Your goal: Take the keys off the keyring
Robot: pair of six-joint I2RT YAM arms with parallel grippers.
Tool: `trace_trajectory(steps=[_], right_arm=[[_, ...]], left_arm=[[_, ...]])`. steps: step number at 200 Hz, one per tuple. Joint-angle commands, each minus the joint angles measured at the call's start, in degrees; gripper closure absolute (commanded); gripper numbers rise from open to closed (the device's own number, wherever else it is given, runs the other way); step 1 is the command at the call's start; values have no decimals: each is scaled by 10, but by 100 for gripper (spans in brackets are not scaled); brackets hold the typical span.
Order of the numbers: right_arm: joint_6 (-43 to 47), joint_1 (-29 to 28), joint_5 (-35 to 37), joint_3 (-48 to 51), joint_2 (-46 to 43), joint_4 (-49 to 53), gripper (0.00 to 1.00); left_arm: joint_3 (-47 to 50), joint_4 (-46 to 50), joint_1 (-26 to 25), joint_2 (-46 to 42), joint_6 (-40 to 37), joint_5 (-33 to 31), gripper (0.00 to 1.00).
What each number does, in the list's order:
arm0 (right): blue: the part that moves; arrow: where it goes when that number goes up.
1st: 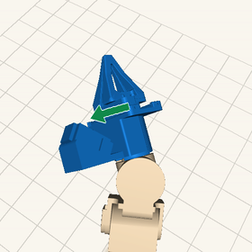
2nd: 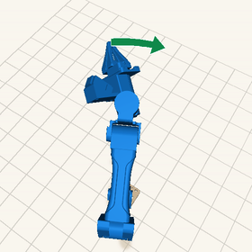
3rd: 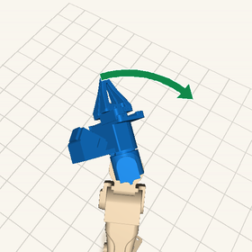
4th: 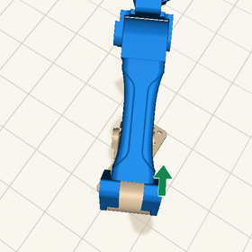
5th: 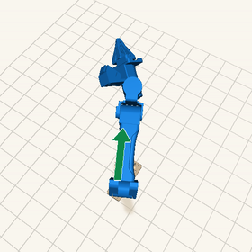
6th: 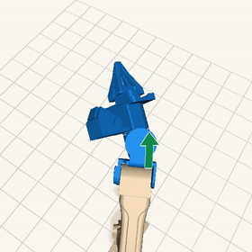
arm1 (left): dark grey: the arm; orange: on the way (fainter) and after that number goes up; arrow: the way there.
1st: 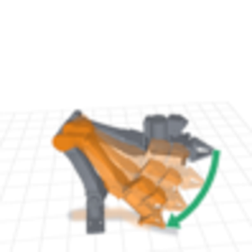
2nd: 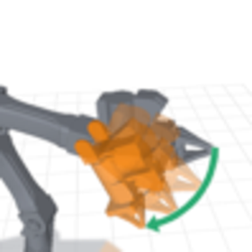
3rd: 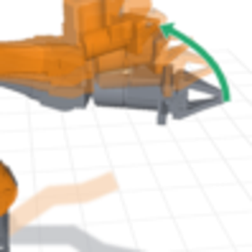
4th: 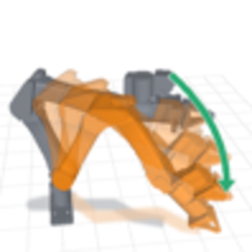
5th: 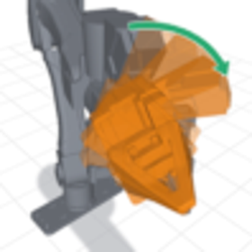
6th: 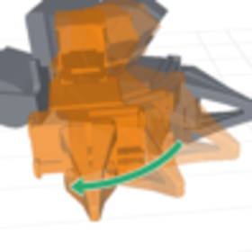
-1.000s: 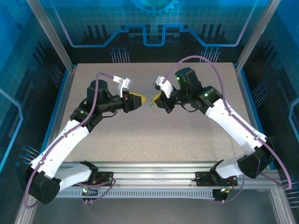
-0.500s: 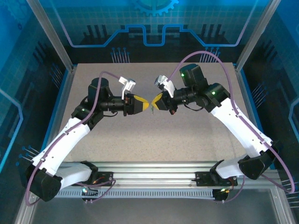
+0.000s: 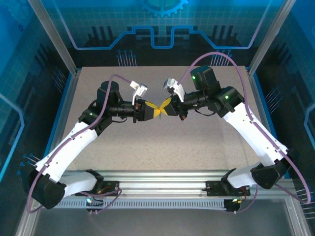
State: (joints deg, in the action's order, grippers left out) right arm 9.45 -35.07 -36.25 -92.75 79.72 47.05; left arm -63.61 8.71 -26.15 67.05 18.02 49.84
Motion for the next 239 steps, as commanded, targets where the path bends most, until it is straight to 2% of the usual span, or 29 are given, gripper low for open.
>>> trace_trajectory(steps=[1,29,48,80,115,122,128,155,179,211,239], right_arm=[[15,2,-35,-17,5,35,94],[25,2,-41,-19,8,47,93],[28,2,-55,-17,8,49,92],[30,3,-53,-17,7,53,92],[20,14,-64,-5,1,36,87],[14,15,-68,-2,-2,28,83],[7,16,-68,2,-5,20,74],[-33,29,-78,32,-28,-38,58],[-84,44,-73,80,-60,-113,51],[-189,57,-48,184,-124,-277,47],[-254,52,-30,240,-157,-374,53]], left_arm=[[-19,-21,-2,-9,5,8,81],[-13,-40,-2,-16,14,13,89],[-14,-48,-3,-15,18,23,100],[-12,-46,-3,-19,15,24,100],[0,-39,-3,-35,4,5,100],[0,-38,-3,-35,4,5,100],[0,-38,-3,-35,6,1,100],[9,-54,-3,-37,15,-13,100],[18,-70,-3,-40,23,-25,100],[38,-102,-3,-49,41,-39,100],[47,-114,-5,-51,51,-42,100]])
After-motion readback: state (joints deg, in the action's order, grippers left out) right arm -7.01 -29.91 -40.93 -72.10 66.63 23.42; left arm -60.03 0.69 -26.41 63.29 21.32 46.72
